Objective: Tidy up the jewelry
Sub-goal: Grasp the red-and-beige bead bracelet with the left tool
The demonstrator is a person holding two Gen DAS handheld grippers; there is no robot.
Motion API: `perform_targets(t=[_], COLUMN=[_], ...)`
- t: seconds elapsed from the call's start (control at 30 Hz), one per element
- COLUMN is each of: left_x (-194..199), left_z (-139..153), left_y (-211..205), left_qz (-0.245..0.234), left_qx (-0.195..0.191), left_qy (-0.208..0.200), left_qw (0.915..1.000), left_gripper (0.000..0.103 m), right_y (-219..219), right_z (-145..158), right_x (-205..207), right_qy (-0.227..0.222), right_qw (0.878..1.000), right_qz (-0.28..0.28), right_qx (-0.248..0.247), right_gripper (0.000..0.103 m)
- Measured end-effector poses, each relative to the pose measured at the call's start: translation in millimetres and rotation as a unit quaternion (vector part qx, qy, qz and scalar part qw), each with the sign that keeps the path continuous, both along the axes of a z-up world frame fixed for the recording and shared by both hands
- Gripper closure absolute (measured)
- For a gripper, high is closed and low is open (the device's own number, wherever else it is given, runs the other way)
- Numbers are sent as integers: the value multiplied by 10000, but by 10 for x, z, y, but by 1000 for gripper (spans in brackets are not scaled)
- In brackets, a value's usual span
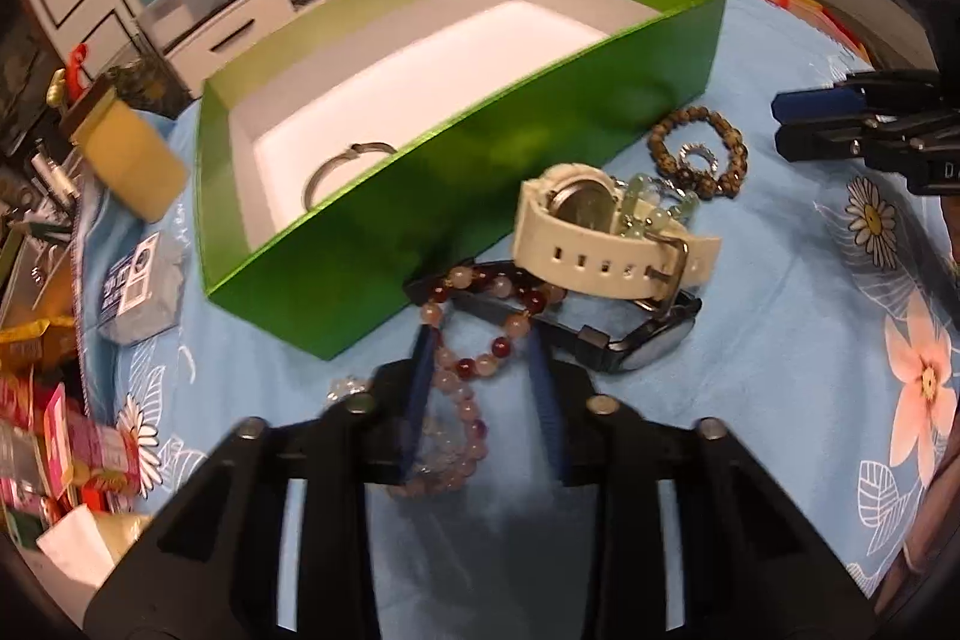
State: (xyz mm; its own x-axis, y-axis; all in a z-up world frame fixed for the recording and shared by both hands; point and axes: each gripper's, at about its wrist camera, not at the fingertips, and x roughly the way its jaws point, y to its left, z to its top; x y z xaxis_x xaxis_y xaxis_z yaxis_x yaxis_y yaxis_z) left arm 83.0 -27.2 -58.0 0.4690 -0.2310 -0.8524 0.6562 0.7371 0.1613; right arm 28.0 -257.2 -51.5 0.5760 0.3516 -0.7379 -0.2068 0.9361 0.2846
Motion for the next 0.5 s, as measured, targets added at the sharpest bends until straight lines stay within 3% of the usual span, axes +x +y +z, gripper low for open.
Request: perform_targets(t=[0.03, 0.1, 0.23, 0.37, 0.5], left_x=[12, 16, 55, -1, -124], left_z=[-9, -21, -14, -21, 76], left_y=[-26, -56, -4, 33, 180], left_qz=[-79, -127, -54, 128, 469], left_qx=[15, 52, -268, -392, -1124], left_qy=[63, 122, 330, 275, 430], left_qw=[9999, 9998, 9991, 9988, 9916], left_gripper=[85, 86, 91, 96, 96], right_y=[0, 5, 8, 22, 38], right_z=[0, 2, 2, 18, 43], right_x=[4, -3, -11, -19, -26], right_qy=[5, 6, 8, -16, -37], right_qw=[10000, 10000, 10000, 10000, 10000], right_qz=[-3, 1, 4, 36, 29], right_qx=[7, 1, 1, -18, -6], right_gripper=[59, 59, 59, 59, 59])
